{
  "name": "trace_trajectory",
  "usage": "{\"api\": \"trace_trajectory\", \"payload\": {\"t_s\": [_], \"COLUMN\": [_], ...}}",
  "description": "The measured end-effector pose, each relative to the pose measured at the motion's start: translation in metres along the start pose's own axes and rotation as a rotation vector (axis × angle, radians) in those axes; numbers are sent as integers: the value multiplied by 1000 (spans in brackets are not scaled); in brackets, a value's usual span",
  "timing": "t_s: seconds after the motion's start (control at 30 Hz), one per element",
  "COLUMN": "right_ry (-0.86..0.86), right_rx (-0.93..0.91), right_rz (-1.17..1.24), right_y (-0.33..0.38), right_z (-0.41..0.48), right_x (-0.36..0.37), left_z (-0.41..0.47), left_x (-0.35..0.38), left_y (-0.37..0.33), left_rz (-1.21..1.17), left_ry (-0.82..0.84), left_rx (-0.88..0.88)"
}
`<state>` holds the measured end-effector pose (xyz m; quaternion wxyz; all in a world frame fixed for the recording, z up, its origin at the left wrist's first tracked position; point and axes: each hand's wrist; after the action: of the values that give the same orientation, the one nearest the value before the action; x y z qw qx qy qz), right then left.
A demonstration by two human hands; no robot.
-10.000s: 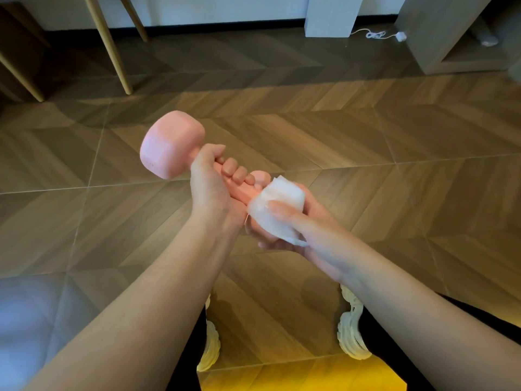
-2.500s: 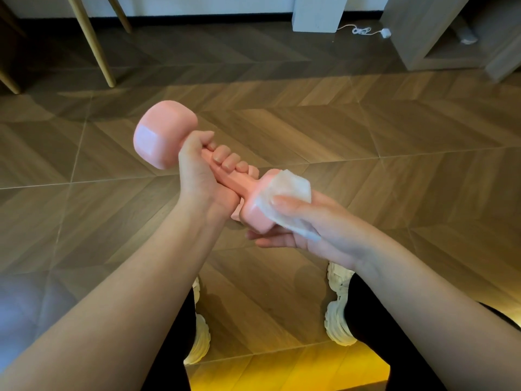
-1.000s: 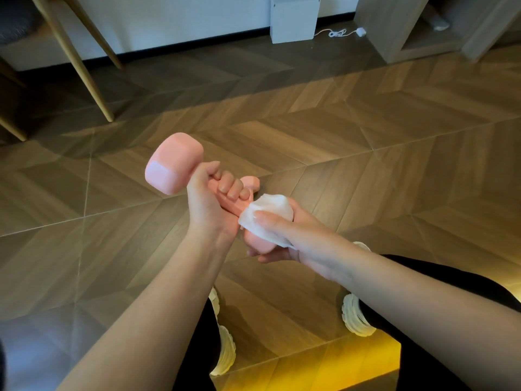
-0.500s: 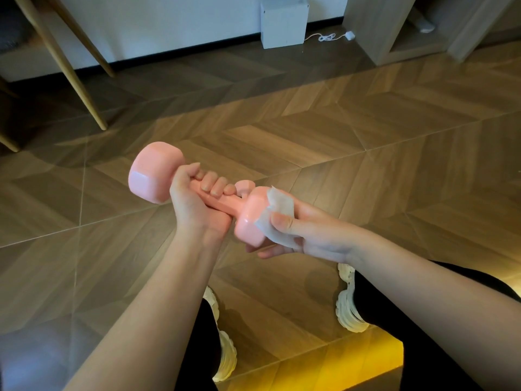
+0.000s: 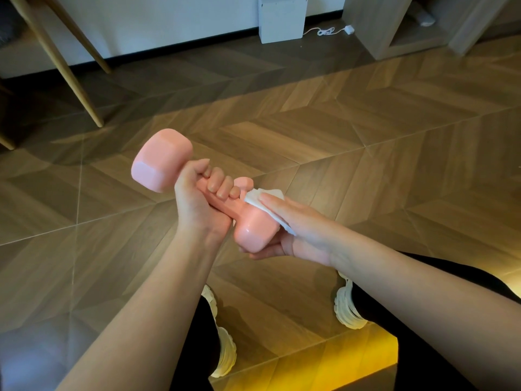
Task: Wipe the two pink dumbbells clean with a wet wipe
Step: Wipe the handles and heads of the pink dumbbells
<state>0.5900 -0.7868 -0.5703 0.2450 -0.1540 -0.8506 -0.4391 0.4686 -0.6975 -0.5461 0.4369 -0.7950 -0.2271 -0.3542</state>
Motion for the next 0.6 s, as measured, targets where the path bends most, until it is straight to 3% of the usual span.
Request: {"api": "trace_trajectory", "payload": {"t_s": [0.6], "right_ry": [1], "right_rx": [-124], "right_rz": [-147], "right_y": [2], "right_z": [-10], "right_x": [1], "left_z": [5], "left_x": [-2], "left_y": [0], "left_rz": [-77], "left_ry": [11], "left_rx": [-6]}}
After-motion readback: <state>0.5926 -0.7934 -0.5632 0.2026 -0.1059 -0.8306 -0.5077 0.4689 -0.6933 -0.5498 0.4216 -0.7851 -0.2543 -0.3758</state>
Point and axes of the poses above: each hand's wrist, its own z-axis towards the middle knuckle, its own x-axis out of the palm, y = z × x, and after that the axes turned 5 degrees about y, right-handed
